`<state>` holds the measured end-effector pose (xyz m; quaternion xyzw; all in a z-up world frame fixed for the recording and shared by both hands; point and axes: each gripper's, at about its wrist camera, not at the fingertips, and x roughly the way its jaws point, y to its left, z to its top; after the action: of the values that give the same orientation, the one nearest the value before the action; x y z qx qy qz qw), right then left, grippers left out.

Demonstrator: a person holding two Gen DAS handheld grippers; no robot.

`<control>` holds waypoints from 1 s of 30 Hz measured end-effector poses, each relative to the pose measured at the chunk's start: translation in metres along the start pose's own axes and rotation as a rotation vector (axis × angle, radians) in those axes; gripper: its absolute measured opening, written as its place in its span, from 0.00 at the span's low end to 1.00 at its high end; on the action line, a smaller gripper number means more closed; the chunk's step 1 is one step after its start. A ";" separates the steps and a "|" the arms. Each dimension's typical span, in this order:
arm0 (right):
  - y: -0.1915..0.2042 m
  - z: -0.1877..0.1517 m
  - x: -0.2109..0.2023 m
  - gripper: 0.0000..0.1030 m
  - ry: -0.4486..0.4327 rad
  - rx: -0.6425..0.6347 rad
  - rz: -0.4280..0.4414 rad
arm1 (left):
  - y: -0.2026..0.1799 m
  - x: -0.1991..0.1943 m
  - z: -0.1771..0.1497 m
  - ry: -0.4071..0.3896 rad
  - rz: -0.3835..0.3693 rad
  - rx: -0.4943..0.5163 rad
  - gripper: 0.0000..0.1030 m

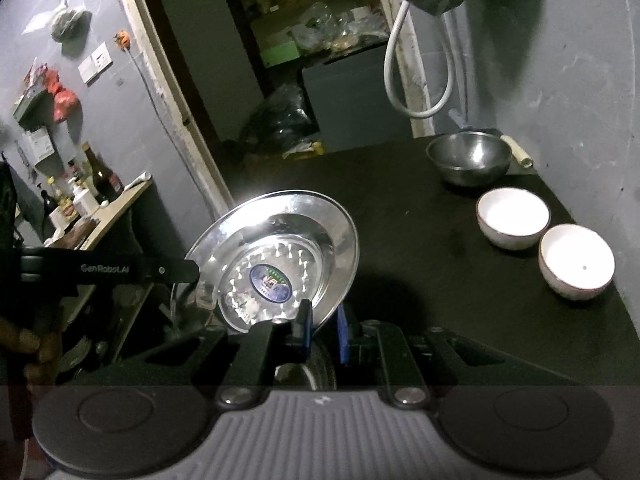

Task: Organize plates and bowls
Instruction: 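Lift the blue-label plate with both grippers and carry it over the basin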

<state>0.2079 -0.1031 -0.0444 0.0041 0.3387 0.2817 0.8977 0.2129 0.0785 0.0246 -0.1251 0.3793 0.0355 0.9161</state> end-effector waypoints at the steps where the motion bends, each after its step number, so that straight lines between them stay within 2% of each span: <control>1: 0.002 -0.002 -0.001 0.14 0.007 -0.002 0.003 | 0.001 -0.001 -0.002 0.004 0.001 -0.001 0.13; 15: 0.014 -0.024 -0.007 0.15 0.114 -0.056 0.040 | 0.009 -0.013 -0.031 0.075 0.025 0.021 0.13; 30: 0.022 -0.029 -0.003 0.15 0.201 -0.092 0.056 | 0.013 -0.012 -0.048 0.138 0.057 0.025 0.13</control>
<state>0.1776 -0.0913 -0.0606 -0.0561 0.4136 0.3208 0.8502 0.1695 0.0792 -0.0022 -0.1053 0.4454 0.0480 0.8878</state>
